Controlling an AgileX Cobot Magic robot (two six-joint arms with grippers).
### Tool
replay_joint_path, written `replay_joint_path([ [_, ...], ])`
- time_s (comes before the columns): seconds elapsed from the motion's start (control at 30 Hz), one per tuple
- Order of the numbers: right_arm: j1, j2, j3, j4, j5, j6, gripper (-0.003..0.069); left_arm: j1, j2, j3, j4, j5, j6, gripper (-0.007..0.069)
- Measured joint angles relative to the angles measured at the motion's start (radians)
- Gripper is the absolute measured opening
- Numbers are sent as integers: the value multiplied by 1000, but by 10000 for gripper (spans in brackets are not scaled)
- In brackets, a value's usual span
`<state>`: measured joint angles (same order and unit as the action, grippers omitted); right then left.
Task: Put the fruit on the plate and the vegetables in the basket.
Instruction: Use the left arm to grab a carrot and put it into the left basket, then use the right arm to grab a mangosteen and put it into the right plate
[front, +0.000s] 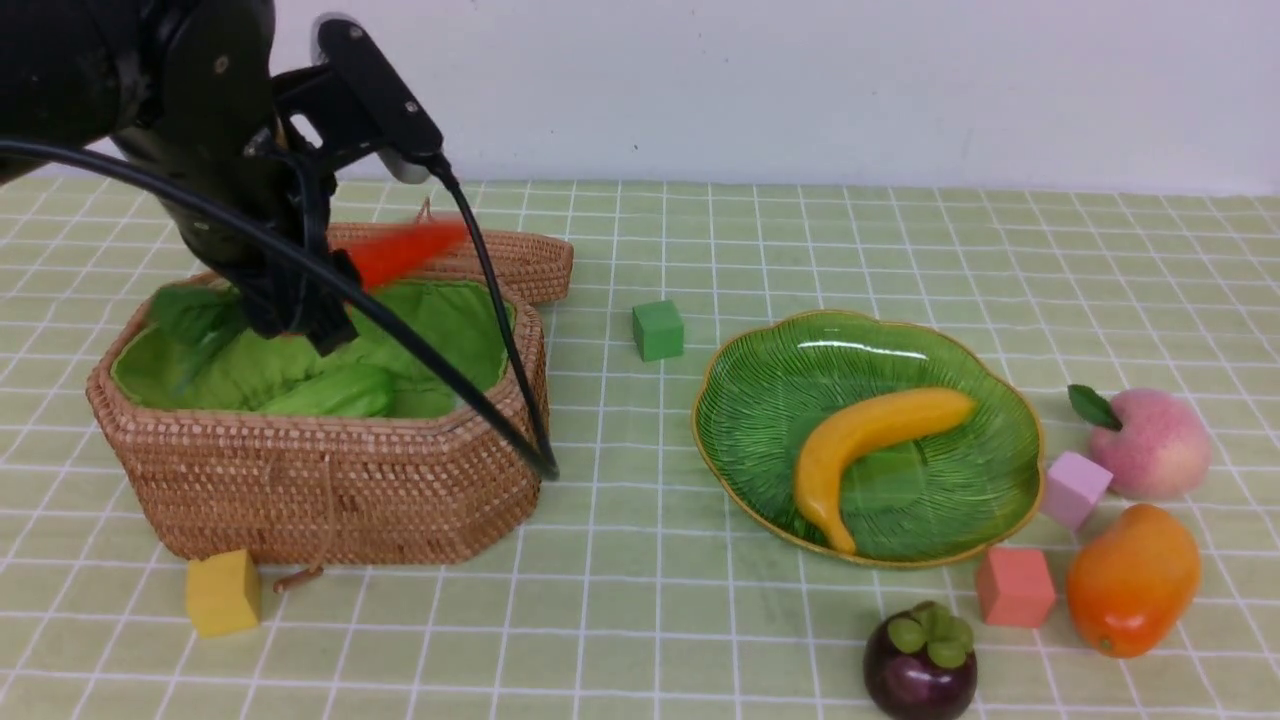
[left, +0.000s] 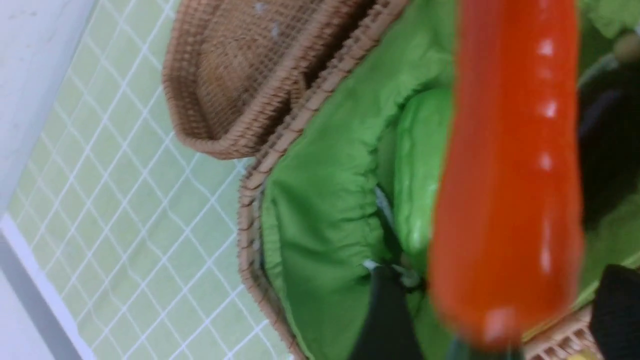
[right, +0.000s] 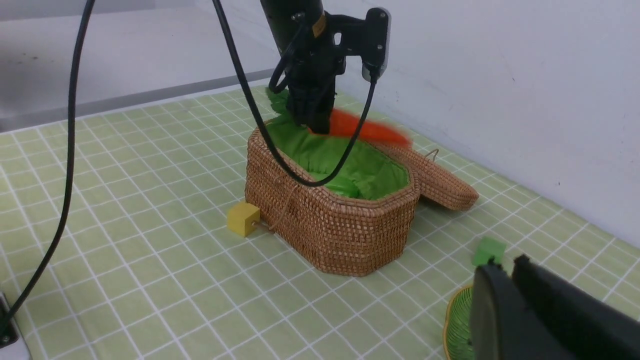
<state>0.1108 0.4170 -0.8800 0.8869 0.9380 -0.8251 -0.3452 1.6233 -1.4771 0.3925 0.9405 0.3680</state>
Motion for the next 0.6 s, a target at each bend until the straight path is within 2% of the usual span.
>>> replay_joint_path([
  [0.17, 0, 0, 0, 0, 0, 0, 52, 0, 1, 0, 36, -3, -86, 596],
  [0.27, 0, 0, 0, 0, 0, 0, 52, 0, 1, 0, 35, 13, -137, 593],
  [0.37, 0, 2, 0, -2, 0, 21, 52, 0, -16, 1, -1, 33, -205, 547],
  [0.47, 0, 48, -1, -31, 42, 99, 52, 0, -80, 1, -55, 37, -327, 384],
  [0.53, 0, 76, -1, -47, 59, 123, 52, 0, -115, 1, -76, 41, -368, 316],
  [0.57, 0, 95, -1, -64, 71, 148, 52, 0, -141, 1, -97, 47, -393, 241],
  [0.6, 0, 161, -1, -101, 90, 200, 52, 0, -198, 1, -145, 73, -434, 131],
])
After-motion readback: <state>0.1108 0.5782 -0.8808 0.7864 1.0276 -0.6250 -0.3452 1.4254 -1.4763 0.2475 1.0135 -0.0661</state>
